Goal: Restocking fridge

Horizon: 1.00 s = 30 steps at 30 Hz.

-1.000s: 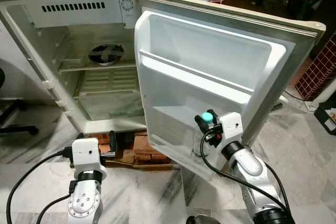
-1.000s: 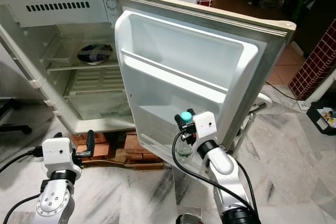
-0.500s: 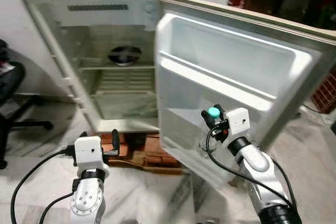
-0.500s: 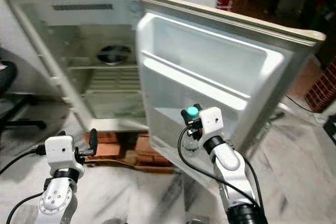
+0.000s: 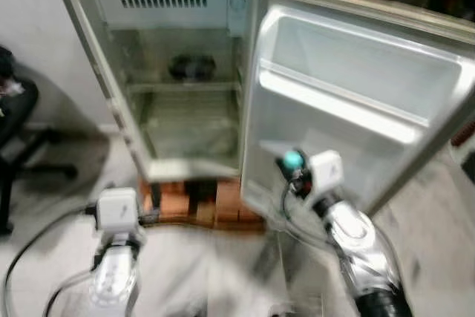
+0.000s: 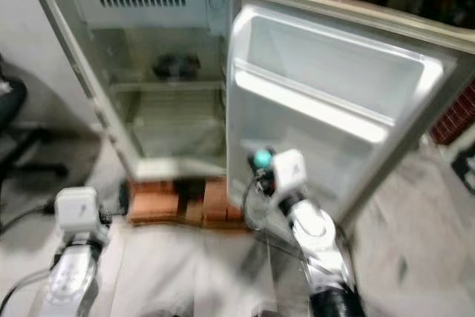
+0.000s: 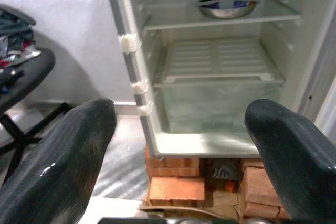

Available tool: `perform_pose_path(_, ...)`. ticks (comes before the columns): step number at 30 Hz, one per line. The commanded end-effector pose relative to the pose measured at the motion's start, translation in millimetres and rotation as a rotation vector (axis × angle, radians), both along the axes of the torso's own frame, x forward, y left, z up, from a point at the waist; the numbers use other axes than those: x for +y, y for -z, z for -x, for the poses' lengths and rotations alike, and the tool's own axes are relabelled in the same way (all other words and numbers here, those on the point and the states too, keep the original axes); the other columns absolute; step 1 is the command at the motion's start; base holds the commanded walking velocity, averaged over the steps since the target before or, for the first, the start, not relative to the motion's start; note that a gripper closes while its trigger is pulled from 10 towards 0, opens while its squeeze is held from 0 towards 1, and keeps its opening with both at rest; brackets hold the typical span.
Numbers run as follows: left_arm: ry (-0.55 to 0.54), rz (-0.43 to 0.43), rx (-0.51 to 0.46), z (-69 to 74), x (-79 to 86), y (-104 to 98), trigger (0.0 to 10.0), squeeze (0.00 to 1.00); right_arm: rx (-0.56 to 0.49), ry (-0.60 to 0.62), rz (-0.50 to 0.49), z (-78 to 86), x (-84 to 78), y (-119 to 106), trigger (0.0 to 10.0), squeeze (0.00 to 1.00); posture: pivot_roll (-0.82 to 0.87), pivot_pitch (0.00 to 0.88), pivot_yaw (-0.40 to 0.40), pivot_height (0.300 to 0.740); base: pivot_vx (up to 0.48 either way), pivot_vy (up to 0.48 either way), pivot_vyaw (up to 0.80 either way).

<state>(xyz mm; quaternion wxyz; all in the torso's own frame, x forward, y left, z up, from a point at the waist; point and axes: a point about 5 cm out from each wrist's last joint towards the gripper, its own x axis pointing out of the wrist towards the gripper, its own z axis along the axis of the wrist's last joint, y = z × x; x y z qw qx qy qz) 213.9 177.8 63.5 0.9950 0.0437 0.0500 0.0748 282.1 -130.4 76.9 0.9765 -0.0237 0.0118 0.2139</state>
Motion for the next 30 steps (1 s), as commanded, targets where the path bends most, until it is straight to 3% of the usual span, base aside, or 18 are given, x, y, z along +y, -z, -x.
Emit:
perform_pose_path(1, 0.019, -0.004, -0.011, -2.2, -6.7, -1, 10.0, 0.00, -0.014, 0.038, 0.013, -3.1, -11.9, -4, 10.0, 0.00, -0.01, 0.043, 0.014, 0.740, 0.000, 0.000, -0.80)
perform_pose_path(20, 0.029, -0.017, -0.018, -4.1, -5.6, -2, 10.0, 0.00, -0.019, 0.052, 0.014, -6.2, -11.4, -5, 10.0, 0.00, -0.01, 0.043, 0.021, 0.740, 0.000, 0.000, -0.80)
perform_pose_path(30, 0.040, -0.057, -0.040, -12.5, 0.3, -9, 10.0, 0.00, -0.038, 0.067, 0.008, -9.3, -11.8, -9, 10.0, 0.00, -0.01, 0.052, 0.024, 0.740, 0.000, 0.000, -0.70)
